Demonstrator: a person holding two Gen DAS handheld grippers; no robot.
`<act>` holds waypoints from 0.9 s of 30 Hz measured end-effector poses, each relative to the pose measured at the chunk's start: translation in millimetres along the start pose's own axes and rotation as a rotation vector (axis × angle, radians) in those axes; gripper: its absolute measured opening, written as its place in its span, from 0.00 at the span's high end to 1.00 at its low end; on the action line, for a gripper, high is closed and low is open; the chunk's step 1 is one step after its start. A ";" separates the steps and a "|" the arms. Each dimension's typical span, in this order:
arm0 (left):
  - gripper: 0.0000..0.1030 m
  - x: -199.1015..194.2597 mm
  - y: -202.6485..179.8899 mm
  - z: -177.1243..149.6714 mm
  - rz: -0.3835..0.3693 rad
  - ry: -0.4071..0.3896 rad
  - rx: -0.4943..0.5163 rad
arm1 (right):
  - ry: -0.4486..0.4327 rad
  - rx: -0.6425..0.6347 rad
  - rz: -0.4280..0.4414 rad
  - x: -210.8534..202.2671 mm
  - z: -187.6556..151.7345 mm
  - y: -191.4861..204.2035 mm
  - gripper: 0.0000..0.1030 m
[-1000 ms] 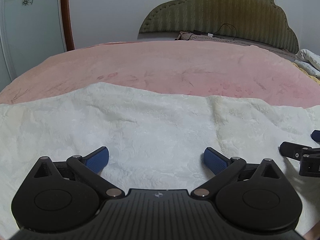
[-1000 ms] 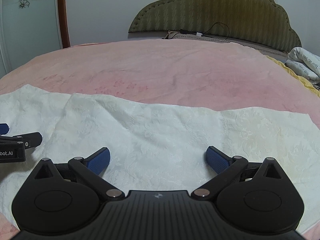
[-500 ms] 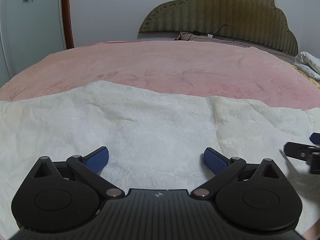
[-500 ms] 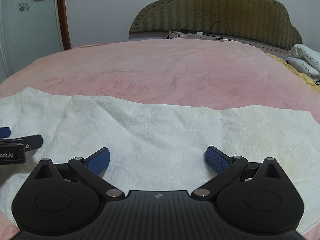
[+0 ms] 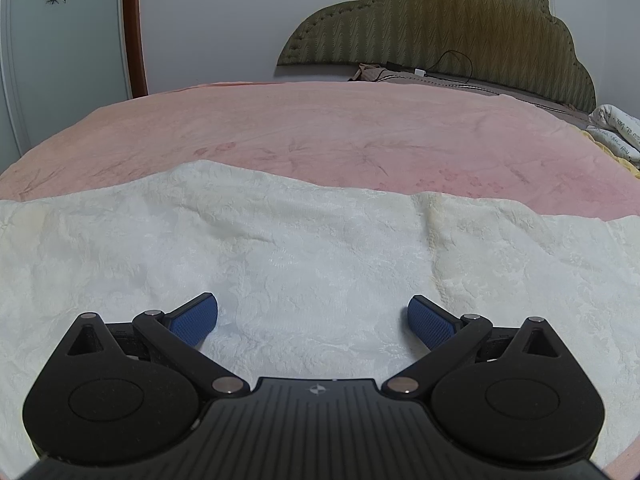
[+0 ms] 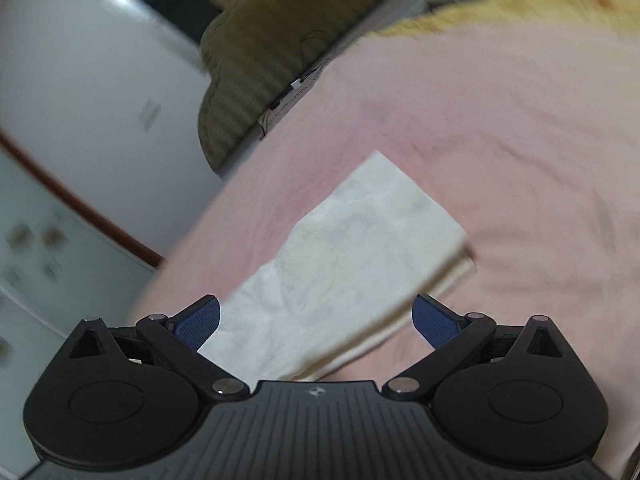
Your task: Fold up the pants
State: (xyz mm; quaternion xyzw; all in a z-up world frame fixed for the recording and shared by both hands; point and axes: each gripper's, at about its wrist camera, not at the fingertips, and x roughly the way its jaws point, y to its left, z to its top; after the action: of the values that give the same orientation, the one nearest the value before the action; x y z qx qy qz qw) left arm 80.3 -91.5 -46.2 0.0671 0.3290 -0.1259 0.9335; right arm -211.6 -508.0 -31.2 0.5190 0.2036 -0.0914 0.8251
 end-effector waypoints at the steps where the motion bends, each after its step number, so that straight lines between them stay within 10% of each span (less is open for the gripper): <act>1: 0.00 0.0 0.0 0.0 0.000 0.000 0.000 | 0.011 0.026 0.023 1.1 -4.3 -8.0 0.00; 6: 0.00 0.0 -0.1 -0.2 -0.001 -0.001 -0.001 | 0.033 -0.082 -0.058 28.2 -17.4 -0.1 0.00; 20: 0.00 0.0 0.0 -0.2 0.000 -0.001 0.000 | -0.267 -0.087 -0.075 76.1 19.7 -10.7 0.01; 24: 0.00 0.0 -0.3 -0.2 0.000 -0.001 0.000 | -0.259 0.014 -0.114 85.0 20.6 -28.1 0.78; 27: 0.00 0.0 -0.3 -0.2 -0.001 0.000 -0.001 | -0.284 0.017 -0.100 82.1 17.2 -31.1 0.81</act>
State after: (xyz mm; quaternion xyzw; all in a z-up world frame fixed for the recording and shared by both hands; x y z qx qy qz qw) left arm 80.1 -91.7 -46.4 0.0667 0.3288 -0.1261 0.9336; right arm -144.8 -532.2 -85.5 0.4972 0.1096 -0.2065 0.8355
